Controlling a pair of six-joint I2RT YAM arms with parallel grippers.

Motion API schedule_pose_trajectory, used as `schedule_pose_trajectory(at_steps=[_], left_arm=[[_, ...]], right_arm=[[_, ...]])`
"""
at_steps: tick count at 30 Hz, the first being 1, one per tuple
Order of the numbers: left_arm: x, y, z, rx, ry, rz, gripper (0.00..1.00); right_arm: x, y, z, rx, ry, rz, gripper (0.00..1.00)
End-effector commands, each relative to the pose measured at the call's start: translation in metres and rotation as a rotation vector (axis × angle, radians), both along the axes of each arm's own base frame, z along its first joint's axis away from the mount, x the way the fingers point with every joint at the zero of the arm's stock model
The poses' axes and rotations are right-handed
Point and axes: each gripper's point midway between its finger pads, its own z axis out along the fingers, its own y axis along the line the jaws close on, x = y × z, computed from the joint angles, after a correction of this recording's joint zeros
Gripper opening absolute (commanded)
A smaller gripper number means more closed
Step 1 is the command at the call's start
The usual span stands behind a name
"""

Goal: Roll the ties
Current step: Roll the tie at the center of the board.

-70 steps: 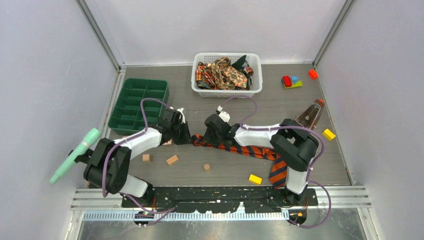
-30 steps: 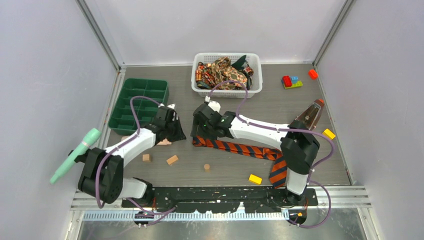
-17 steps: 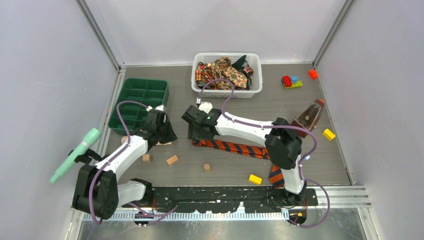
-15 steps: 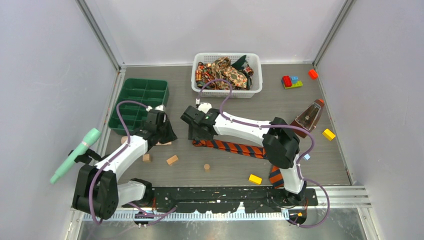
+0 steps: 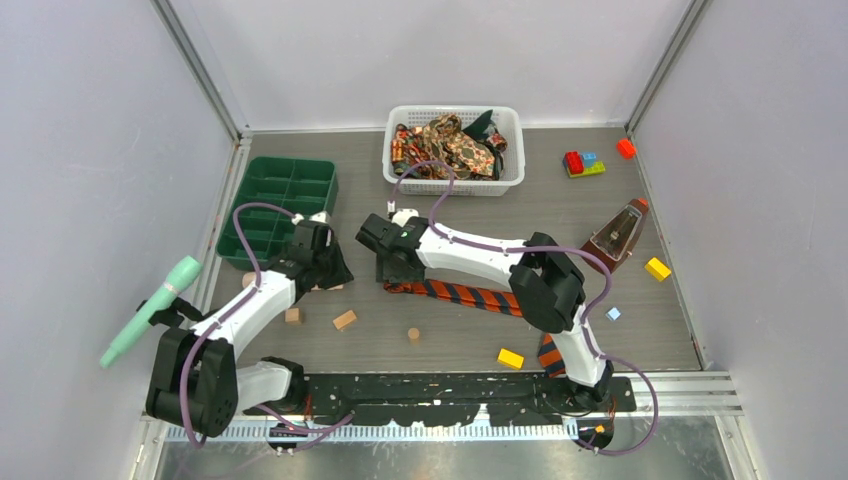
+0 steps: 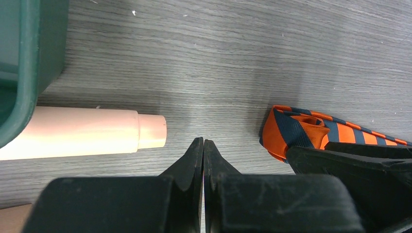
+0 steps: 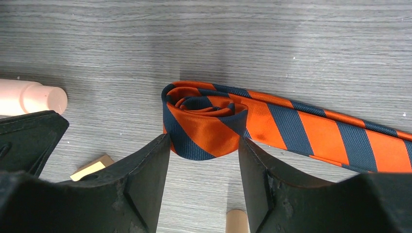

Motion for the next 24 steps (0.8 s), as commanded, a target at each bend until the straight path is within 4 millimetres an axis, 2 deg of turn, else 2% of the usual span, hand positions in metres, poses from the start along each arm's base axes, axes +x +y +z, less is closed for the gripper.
schedule_pose_trajectory(at_steps=[1, 24], left_arm=[[0.003, 0.001, 0.002, -0.012, -0.013, 0.001, 0.0], [0.005, -0.002, 0.005, -0.024, -0.011, -0.006, 0.0]], right_arm=[[0.004, 0.008, 0.009, 0.005, -0.027, 0.006, 0.59], [-0.002, 0.002, -0.011, 0.026, 0.012, -0.017, 0.61]])
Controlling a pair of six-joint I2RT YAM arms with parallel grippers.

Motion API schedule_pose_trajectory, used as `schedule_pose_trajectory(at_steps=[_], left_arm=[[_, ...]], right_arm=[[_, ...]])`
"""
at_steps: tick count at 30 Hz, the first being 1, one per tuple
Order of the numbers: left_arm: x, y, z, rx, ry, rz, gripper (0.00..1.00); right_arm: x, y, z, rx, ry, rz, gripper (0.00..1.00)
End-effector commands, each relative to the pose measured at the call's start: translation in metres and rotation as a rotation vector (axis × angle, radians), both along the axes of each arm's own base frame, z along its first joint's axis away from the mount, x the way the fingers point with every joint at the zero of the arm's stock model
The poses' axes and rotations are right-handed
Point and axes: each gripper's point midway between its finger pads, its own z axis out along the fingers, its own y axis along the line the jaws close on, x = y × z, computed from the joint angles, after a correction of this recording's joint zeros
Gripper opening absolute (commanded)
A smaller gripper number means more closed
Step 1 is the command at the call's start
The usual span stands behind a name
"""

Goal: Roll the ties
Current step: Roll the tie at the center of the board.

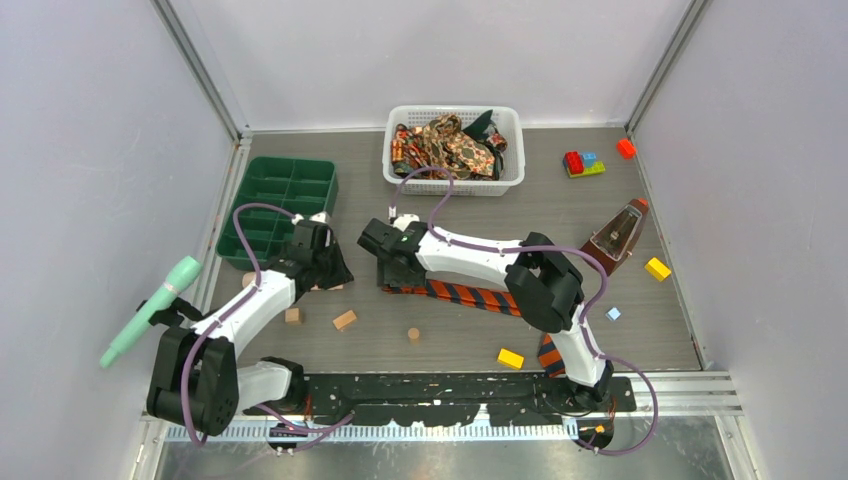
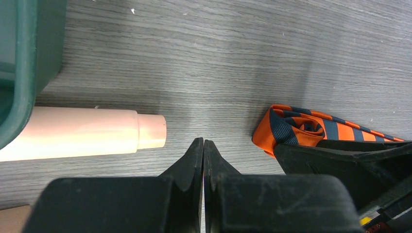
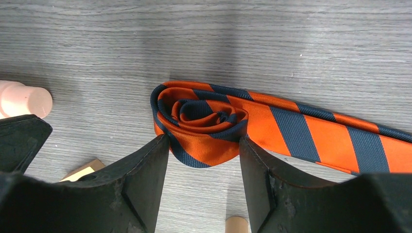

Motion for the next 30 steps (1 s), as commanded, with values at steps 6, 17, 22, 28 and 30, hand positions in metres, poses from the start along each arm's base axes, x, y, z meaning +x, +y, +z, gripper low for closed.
schedule_pose_trajectory(at_steps=[6, 17, 22, 28, 30], left_arm=[[0.006, -0.002, 0.006, -0.012, -0.019, -0.007, 0.0], [0.005, -0.005, 0.001, -0.03, -0.004, -0.005, 0.0], [0.006, -0.007, 0.001, -0.042, -0.002, -0.005, 0.0], [0.006, -0.007, -0.001, -0.041, 0.003, -0.005, 0.0], [0.006, -0.008, -0.001, -0.042, 0.006, -0.006, 0.0]], right_arm=[[0.002, 0.008, 0.002, 0.075, -0.007, -0.018, 0.6], [0.01, 0.014, 0.009, 0.172, -0.042, -0.035, 0.55], [0.016, 0.016, 0.01, 0.208, -0.054, -0.044, 0.49], [0.019, 0.024, 0.015, 0.259, -0.056, -0.035, 0.48], [0.019, 0.026, 0.016, 0.278, -0.055, -0.034, 0.48]])
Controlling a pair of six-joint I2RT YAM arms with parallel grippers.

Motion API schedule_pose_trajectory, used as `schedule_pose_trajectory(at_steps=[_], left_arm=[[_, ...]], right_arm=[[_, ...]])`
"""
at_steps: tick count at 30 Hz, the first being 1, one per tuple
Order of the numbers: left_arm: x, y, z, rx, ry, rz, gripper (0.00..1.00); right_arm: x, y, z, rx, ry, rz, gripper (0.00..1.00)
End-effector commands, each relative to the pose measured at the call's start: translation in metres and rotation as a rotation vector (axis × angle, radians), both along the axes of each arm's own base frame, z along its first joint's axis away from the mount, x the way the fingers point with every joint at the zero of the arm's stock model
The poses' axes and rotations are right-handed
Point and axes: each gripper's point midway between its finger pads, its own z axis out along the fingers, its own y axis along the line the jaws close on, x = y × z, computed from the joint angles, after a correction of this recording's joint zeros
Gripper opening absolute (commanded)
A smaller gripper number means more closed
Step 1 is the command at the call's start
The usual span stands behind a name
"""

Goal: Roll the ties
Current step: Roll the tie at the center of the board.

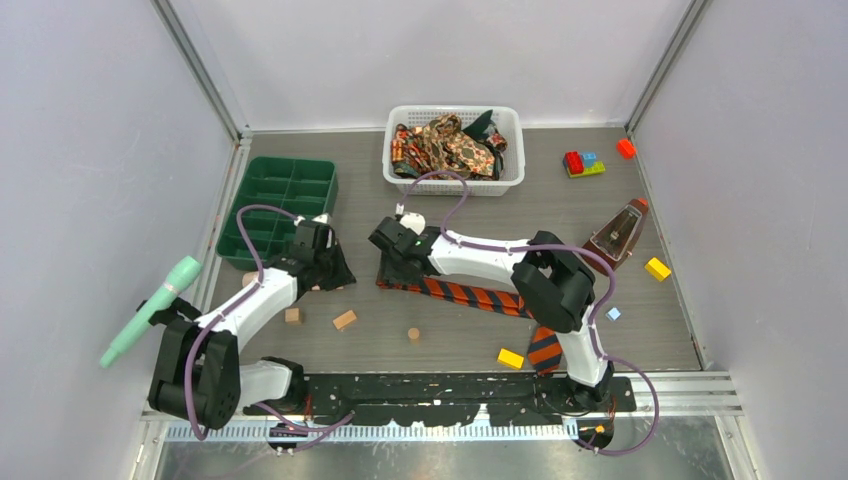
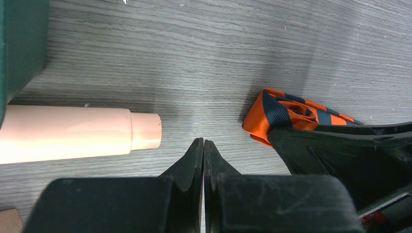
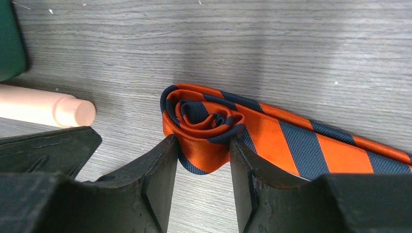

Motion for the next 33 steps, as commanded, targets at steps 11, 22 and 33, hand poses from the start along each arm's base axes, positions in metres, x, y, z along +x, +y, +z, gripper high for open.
schedule_pose_trajectory(at_steps=[11, 22, 33], left_arm=[[0.015, -0.014, 0.002, -0.059, -0.011, -0.026, 0.04], [0.027, -0.022, 0.017, -0.108, -0.082, -0.033, 0.11], [0.034, -0.023, 0.02, -0.115, -0.094, -0.018, 0.13]], right_arm=[[0.005, 0.003, 0.018, 0.106, -0.026, -0.025, 0.57], [0.009, -0.005, 0.051, 0.111, -0.085, -0.022, 0.65], [0.005, -0.004, 0.076, 0.151, -0.104, 0.005, 0.6]])
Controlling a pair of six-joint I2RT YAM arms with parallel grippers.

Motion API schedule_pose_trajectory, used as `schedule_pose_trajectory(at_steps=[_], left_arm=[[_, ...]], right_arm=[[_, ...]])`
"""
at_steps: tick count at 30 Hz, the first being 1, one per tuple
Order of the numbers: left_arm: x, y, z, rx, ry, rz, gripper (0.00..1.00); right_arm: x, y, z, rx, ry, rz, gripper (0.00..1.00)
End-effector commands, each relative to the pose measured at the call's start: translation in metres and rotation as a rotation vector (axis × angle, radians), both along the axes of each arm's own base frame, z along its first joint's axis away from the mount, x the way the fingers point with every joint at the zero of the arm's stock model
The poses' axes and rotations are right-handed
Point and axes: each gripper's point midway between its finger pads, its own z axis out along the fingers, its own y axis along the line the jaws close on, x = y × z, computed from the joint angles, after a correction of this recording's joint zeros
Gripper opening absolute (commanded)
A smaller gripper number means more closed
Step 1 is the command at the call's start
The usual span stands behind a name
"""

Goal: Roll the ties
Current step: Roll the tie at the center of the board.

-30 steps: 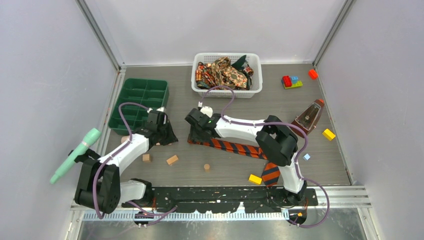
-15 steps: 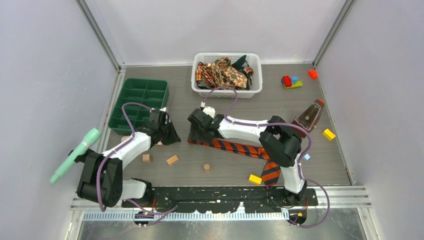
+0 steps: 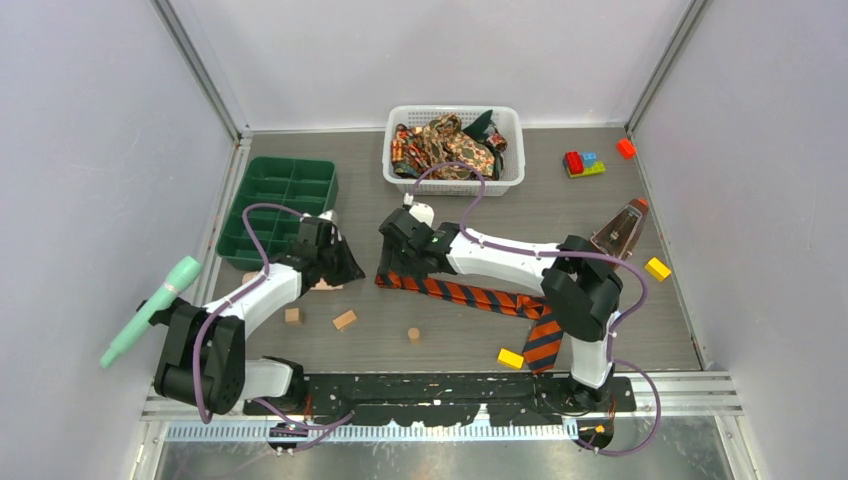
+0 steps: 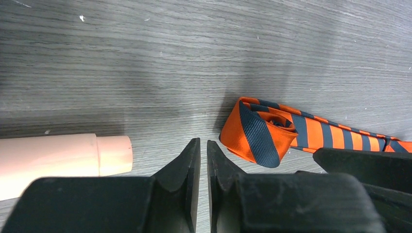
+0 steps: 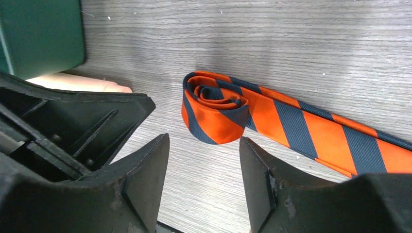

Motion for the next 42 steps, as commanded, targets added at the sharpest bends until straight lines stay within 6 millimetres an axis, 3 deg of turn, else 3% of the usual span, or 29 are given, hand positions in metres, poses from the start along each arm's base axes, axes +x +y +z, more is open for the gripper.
schedule_pose_trajectory(at_steps=[1, 8, 13, 19, 31, 42], left_arm=[[0.022, -0.005, 0.024, -0.034, -0.086, 0.015, 0.13], [0.028, -0.007, 0.027, -0.043, -0.089, 0.019, 0.23], [0.029, -0.01, 0.029, -0.06, -0.101, 0.013, 0.3], [0.027, -0.021, 0.031, -0.117, -0.116, -0.03, 0.34], [0.025, -0.034, 0.03, -0.176, -0.126, -0.09, 0.37], [0.013, -0.038, 0.016, -0.19, -0.092, -0.138, 0.56]], right_arm=[[0.003, 0.002, 0.033, 0.054, -0.045, 0.01, 0.59], [0.003, 0.006, 0.021, 0.033, -0.014, 0.012, 0.49], [0.006, 0.0, 0.009, 0.001, -0.01, -0.014, 0.38], [0.007, -0.005, -0.003, -0.004, 0.004, -0.028, 0.33], [0.01, -0.011, -0.034, -0.02, 0.045, -0.046, 0.3], [0.012, -0.018, -0.053, -0.039, 0.069, -0.062, 0.3]])
